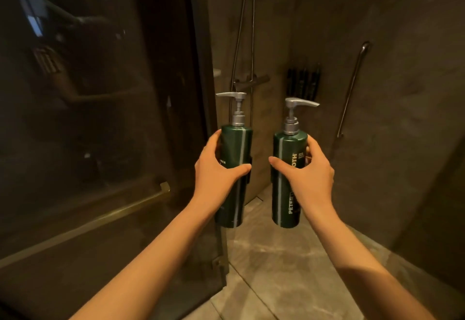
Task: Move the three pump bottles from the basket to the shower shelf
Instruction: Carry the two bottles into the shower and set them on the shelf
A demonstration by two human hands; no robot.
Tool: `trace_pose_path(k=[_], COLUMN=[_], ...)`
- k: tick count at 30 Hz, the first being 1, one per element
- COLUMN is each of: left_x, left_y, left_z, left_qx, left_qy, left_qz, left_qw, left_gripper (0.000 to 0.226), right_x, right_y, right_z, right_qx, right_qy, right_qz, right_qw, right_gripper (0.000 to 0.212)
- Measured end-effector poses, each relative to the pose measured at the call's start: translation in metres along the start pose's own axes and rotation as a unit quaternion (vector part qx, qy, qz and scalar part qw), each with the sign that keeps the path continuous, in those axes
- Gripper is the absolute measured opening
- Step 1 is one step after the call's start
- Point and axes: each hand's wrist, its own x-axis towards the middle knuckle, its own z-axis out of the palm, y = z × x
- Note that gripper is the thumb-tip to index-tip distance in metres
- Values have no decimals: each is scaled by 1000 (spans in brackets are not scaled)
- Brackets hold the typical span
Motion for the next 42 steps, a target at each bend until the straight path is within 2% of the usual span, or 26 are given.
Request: trace_pose_path(k=[2,9,13,16,18,23,29,32,36,42], left_x=[45,205,256,289,311,376,458,487,511,556], left_y=[-18,-50,-61,-79,-91,-120,-126,-125,-119,-107], left_z=[14,56,101,131,149,188,217,217,201,167], left_qx=[-10,-40,-73,-91,-91,-46,1,21,38,87], left_qy=[-4,-23,-62,-62,-44,15,129,185,251,322], left_qz=[1,27,39,31,22,-2,-39,-39,-33,10], left_qw=[1000,999,995,993,995,999,991,982,967,943], left_gripper=[86,89,82,71,70,90,91,91,87,88], right_x=[41,196,243,279,308,401,521,565,604,644], right_y=[12,18,61,102,126,174,192,188,170,121], right_z=[17,36,42,48,55,85,121,143,183,250], right_qx=[1,-54,-72,-84,-85,-50,-12,18,73,166], right_qy=[10,54,52,57,53,7,-117,-161,-223,-303], right_qz=[1,-79,-61,-36,-21,-28,-71,-99,-128,-193], right_qw=[1000,994,994,994,995,998,991,982,964,918], right_gripper=[64,66,69,71,72,74,80,81,65,52])
